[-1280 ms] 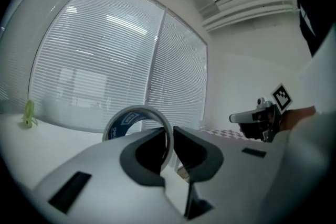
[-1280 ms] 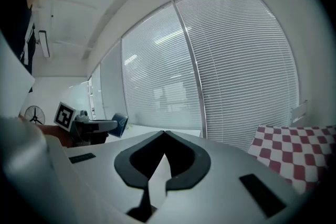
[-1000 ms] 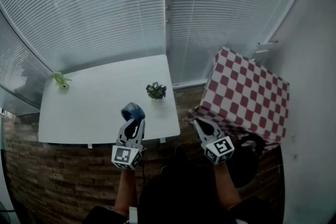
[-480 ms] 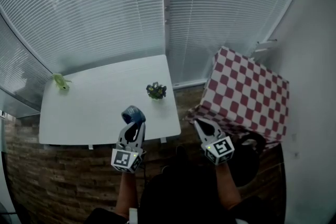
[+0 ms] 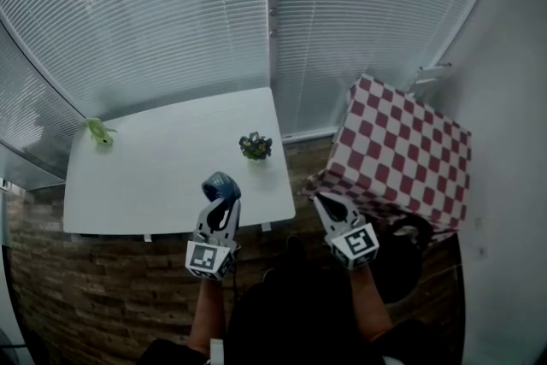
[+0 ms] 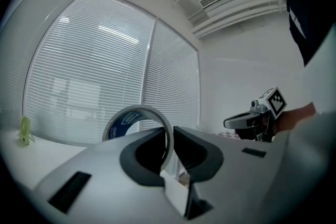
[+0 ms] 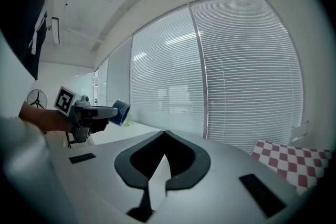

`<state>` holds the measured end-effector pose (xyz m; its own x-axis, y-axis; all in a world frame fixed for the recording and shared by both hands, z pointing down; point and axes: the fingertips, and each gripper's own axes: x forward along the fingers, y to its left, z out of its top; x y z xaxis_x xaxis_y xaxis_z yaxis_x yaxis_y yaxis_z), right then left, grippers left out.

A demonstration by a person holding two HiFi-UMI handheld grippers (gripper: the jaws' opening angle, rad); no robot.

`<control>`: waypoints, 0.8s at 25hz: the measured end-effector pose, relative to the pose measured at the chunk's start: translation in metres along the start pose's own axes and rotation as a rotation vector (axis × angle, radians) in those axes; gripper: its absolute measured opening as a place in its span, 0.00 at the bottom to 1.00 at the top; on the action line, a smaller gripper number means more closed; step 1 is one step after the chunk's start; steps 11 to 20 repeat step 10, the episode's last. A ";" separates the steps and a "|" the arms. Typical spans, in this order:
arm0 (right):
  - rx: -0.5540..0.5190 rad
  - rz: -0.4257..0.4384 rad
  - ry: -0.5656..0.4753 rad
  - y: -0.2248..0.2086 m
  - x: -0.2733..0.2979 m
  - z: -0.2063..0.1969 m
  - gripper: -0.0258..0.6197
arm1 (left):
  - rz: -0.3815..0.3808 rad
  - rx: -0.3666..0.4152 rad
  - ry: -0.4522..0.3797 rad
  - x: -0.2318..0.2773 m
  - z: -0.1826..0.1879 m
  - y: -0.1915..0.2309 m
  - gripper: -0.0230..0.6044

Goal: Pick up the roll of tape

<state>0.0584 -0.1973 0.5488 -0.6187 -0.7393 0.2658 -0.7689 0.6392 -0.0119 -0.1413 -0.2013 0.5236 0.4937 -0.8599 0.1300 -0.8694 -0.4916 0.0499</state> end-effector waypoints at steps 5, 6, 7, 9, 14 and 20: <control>-0.019 0.011 0.030 0.007 0.002 -0.008 0.05 | 0.002 -0.028 -0.001 0.000 -0.005 -0.004 0.11; -0.018 0.010 0.030 0.008 0.003 -0.008 0.05 | -0.002 -0.029 0.002 0.001 -0.006 -0.006 0.11; -0.017 0.009 0.028 0.008 0.003 -0.008 0.05 | -0.009 -0.030 0.000 0.001 -0.006 -0.008 0.11; -0.016 0.009 0.021 0.007 0.004 -0.008 0.05 | -0.023 -0.029 -0.009 0.003 -0.006 -0.012 0.11; -0.016 0.009 0.017 0.007 0.005 -0.007 0.05 | -0.029 -0.028 -0.013 0.004 -0.006 -0.013 0.11; -0.016 0.009 0.017 0.007 0.005 -0.007 0.05 | -0.029 -0.028 -0.013 0.004 -0.006 -0.013 0.11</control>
